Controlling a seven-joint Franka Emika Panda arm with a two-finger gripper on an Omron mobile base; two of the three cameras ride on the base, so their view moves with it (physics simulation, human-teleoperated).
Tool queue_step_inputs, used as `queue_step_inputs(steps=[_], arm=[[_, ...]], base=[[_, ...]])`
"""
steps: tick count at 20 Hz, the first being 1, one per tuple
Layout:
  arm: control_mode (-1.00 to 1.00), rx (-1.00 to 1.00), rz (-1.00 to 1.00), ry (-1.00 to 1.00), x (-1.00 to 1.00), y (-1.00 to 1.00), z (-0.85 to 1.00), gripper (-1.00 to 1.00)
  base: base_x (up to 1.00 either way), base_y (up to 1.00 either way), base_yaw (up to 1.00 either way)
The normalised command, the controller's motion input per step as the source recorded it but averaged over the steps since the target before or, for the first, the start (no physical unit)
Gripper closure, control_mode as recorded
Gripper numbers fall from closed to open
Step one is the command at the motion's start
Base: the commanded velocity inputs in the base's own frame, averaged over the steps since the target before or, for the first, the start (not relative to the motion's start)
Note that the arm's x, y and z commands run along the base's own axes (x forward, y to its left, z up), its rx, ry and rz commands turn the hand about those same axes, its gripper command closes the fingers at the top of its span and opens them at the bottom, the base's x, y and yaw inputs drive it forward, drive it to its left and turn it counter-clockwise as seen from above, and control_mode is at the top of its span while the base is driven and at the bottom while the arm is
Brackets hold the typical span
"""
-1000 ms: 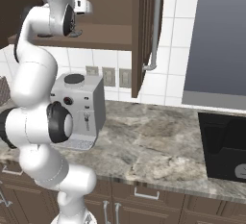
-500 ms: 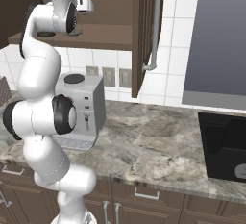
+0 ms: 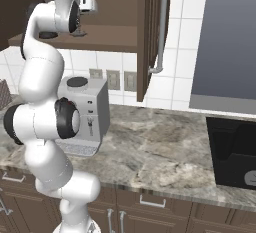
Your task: Get the candle and the liquor from the cabinet and move them to the dining counter.
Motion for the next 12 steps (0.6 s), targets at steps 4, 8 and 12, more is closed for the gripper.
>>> queue_step_inputs(steps=[4, 8, 12], arm=[[-1.0, 0.0, 0.0, -0.02, -0.02, -0.03, -0.01, 1.0], [-1.0, 0.0, 0.0, -0.08, -0.29, -0.21, -0.13, 1.0], [-1.0, 0.02, 0.0, -0.09, -0.53, -0.26, -0.23, 1.0]], base=[[0.0, 0.0, 0.0], [0.0, 0.0, 0.0], [0.0, 0.0, 0.0]])
